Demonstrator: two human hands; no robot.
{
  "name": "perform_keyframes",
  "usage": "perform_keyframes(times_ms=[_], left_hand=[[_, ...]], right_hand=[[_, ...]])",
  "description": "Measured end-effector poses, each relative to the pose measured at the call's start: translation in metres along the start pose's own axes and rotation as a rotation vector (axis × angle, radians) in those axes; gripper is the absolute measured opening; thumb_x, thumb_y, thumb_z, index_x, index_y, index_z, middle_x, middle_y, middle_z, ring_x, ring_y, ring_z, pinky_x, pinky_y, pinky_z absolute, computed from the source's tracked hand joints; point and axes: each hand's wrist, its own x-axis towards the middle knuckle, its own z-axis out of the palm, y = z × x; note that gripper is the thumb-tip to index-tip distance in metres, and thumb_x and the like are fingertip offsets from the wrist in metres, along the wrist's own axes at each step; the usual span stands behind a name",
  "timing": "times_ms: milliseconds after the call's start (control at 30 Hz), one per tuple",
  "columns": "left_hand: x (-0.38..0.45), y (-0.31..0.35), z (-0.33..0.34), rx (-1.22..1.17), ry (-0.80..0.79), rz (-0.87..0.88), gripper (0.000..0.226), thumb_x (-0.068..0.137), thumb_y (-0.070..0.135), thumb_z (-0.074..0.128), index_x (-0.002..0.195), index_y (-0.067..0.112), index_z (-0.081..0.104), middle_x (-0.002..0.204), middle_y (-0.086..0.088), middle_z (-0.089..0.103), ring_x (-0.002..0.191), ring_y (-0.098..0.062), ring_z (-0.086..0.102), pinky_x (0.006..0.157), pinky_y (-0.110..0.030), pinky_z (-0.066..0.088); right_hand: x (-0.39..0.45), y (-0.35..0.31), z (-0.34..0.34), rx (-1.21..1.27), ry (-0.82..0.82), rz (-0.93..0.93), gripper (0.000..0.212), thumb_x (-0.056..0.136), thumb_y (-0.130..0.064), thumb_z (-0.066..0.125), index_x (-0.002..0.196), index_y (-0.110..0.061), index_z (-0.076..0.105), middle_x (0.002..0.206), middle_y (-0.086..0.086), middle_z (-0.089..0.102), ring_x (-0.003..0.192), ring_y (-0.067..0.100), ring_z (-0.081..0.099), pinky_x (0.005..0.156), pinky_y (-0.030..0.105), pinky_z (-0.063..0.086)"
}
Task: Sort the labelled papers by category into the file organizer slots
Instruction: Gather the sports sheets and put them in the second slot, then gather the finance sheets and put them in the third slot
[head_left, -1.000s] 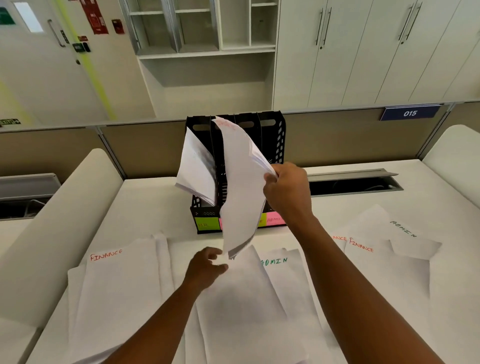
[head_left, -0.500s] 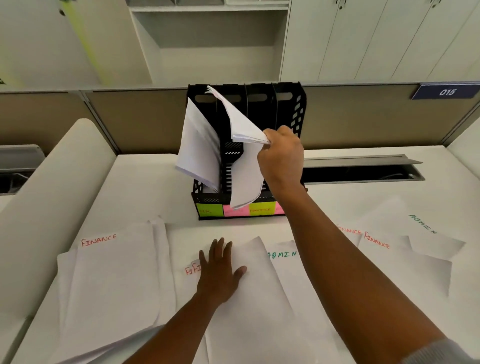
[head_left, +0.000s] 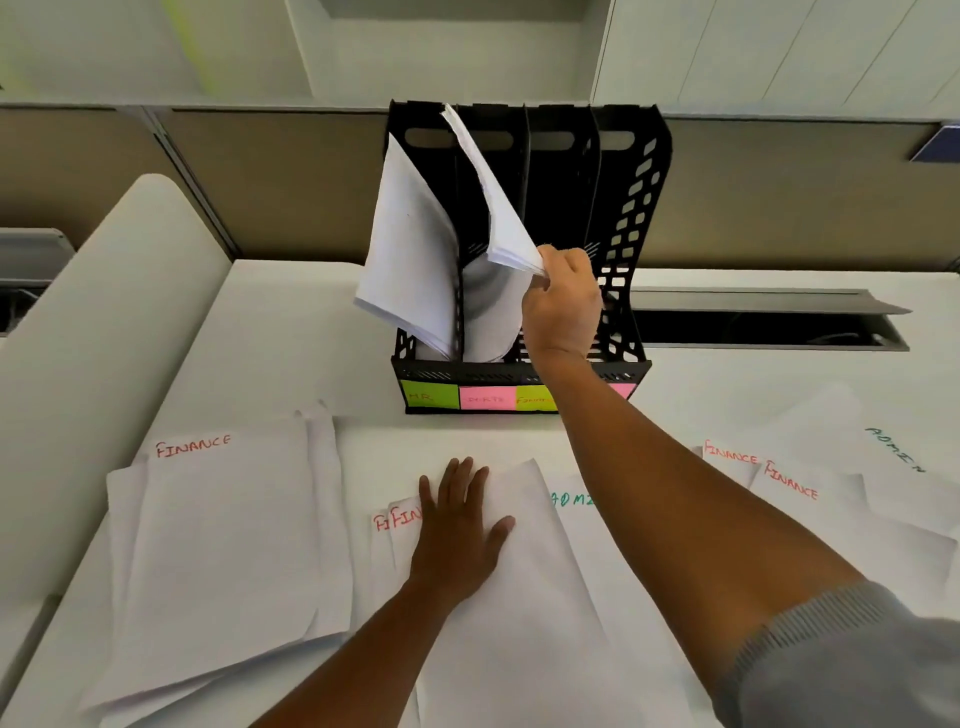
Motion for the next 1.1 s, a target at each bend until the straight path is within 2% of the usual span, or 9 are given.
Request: perform_keyframes(times_ms=[100,267,467,533,700,933,1100], left_hand=[[0.001,-0.001,0.0,-0.014,0.011,0.005,0.074,0.09,0.067,0.02,0.151,0.026,0.016,0.162,0.001,0.007,0.149,-0.018,-0.001,0.12,-0.049,-0.006],[0.001,-0.003,0.0,-0.018,0.025,-0.008,0.075,0.088,0.07,0.019,0.15,0.029,0.018,0.161,0.003,0.009,0.149,-0.018,0.003,0.12,-0.047,-0.007],[-0.001,-0.002,-0.001,-0.013,0.014,-0.004,0.075,0.089,0.069,0.016,0.151,0.027,0.015,0.162,0.002,0.007,0.149,-0.018,0.001,0.12,-0.048,-0.005],[0.0,-0.003,-0.001,-0.009,0.0,0.0,0.075,0.09,0.068,0.017,0.152,0.027,0.013,0.162,0.003,0.004,0.149,-0.018,-0.001,0.12,-0.048,-0.006],[0.0,-0.003,-0.003,-0.008,-0.012,-0.011,0.076,0.09,0.069,0.019,0.152,0.026,0.009,0.162,0.002,0.004,0.149,-0.018,-0.002,0.12,-0.048,-0.008],[-0.013,-0.006,-0.01,-0.064,0.064,-0.096,0.077,0.088,0.07,0.024,0.151,0.029,0.012,0.162,0.002,0.006,0.149,-0.019,0.002,0.118,-0.044,-0.01],[-0.034,-0.013,-0.02,-0.151,0.123,-0.177,0.076,0.09,0.064,0.035,0.151,0.024,0.015,0.161,0.0,0.009,0.149,-0.021,0.004,0.119,-0.041,-0.005]], right_hand=[[-0.008,0.016,0.016,0.02,-0.065,0.072,0.018,0.091,-0.005,0.048,0.092,0.0,0.065,0.094,0.015,0.059,0.073,0.026,0.051,0.06,0.035,0.043],[-0.027,0.027,0.032,0.027,-0.182,0.153,0.017,0.093,-0.012,0.049,0.092,-0.005,0.064,0.095,0.01,0.06,0.077,0.016,0.047,0.065,0.025,0.035],[-0.033,0.035,0.032,0.005,-0.292,0.167,0.015,0.091,-0.019,0.058,0.084,-0.007,0.063,0.089,0.005,0.061,0.079,0.015,0.053,0.067,0.025,0.041],[-0.032,0.037,0.031,0.014,-0.316,0.168,0.015,0.09,-0.02,0.061,0.081,-0.008,0.063,0.086,0.003,0.061,0.075,0.014,0.052,0.064,0.022,0.038],[-0.036,0.041,0.016,0.012,-0.292,0.131,0.019,0.087,-0.022,0.065,0.074,-0.009,0.06,0.077,-0.001,0.058,0.069,0.012,0.049,0.061,0.02,0.034],[-0.071,0.041,-0.022,0.036,-0.199,0.013,0.016,0.092,-0.019,0.058,0.084,-0.008,0.067,0.082,0.003,0.065,0.074,0.013,0.055,0.065,0.024,0.045],[-0.111,0.048,-0.05,0.009,-0.2,-0.014,0.013,0.09,-0.016,0.062,0.083,-0.007,0.067,0.079,0.005,0.064,0.07,0.018,0.057,0.061,0.019,0.038]])
